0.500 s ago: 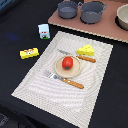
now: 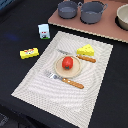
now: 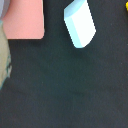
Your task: Interact with the objects in diverse but meaningful ways.
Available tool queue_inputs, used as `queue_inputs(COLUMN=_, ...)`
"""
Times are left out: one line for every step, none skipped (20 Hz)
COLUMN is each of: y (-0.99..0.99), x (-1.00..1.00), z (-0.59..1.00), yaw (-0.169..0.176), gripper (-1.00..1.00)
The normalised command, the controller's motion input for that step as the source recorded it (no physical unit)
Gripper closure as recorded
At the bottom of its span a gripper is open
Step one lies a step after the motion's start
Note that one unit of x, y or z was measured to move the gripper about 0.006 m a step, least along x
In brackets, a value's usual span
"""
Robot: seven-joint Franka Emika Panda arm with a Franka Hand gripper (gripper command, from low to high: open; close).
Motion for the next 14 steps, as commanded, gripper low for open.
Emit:
queue_inputs(y=-0.41, x=-0.31, z=-0.55, yaw=-0.043, gripper=-1.00)
queue_inputs(y=-0.30, x=-0.22, z=-0.49, yaw=-0.033, gripper=-1.00)
queue_inputs(y=-0.24, x=-0.20, z=-0.49, yaw=-0.026, gripper=-1.00)
queue_inputs(y=-0.36, x=-0.33, z=-0.53, yaw=-0.034, gripper=-1.00)
queue_inputs(y=-0.41, x=-0.39, z=-0.56, yaw=-0.043, gripper=-1.00)
queue_inputs(y=-0.35, x=-0.40, z=-0.56, yaw=-0.039, gripper=-1.00)
queue_inputs(y=-0.34, x=-0.43, z=-0.56, yaw=-0.039, gripper=-1.00)
queue_inputs(y=-0.36, x=-0.45, z=-0.57, yaw=-0.046, gripper=-1.00)
queue_inputs(y=-0.34, x=-0.40, z=-0.53, yaw=-0.052, gripper=-1.00)
queue_inputs(y=-0.25, x=-0.33, z=-0.47, yaw=-0.062, gripper=-1.00)
queue_inputs(y=-0.19, x=-0.33, z=-0.45, yaw=-0.089, gripper=-1.00)
queue_inputs(y=-0.07, x=-0.36, z=-0.39, yaw=-0.116, gripper=-1.00)
queue_inputs(y=0.00, x=-0.44, z=-0.36, yaw=-0.128, gripper=-1.00)
queue_inputs(y=0.00, x=-0.42, z=-0.36, yaw=-0.152, gripper=-1.00)
